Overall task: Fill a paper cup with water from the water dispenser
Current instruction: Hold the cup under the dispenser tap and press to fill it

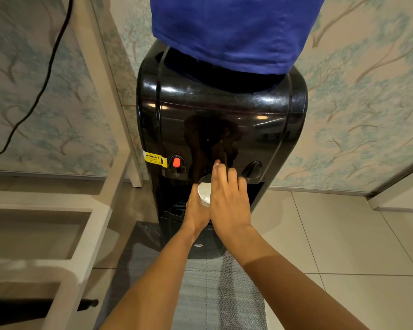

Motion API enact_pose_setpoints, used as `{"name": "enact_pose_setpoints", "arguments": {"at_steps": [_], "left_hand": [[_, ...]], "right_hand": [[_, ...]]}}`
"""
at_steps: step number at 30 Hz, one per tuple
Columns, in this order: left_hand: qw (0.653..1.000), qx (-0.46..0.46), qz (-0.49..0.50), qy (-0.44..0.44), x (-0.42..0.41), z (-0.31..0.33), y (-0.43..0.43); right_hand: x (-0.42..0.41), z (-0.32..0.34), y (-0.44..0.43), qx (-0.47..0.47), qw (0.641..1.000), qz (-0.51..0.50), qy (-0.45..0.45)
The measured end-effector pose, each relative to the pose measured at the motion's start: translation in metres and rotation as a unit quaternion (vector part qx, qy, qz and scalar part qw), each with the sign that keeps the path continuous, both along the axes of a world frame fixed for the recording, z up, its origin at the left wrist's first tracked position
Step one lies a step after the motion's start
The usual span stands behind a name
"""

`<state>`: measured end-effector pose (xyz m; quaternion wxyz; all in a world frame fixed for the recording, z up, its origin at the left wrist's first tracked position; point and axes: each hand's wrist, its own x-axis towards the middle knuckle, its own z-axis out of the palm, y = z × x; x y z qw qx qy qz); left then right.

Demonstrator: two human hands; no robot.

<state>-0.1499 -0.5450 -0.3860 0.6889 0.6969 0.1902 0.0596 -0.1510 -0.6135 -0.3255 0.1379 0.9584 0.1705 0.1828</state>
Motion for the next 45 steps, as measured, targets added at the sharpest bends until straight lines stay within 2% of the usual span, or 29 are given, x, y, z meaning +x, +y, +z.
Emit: {"name": "enact_pose_setpoints", "arguments": {"at_steps": [34, 39, 45], "left_hand": [[1.0, 0.012, -0.007, -0.003, 0.002, -0.006, 0.0], [1.0, 0.009, -0.008, -0.013, -0.002, -0.006, 0.0], [0.998, -0.047, -0.014, -0.041, -0.005, -0.012, -0.001]], "right_hand": [[-0.003, -0.005, -0.002, 0.006, 1.0, 0.0, 0.01], [-0.009, -0.009, -0.008, 0.072, 0.997, 0.011, 0.027], [-0.008, -0.012, -0.027, 0.136, 0.988, 0.066, 0.042]]}}
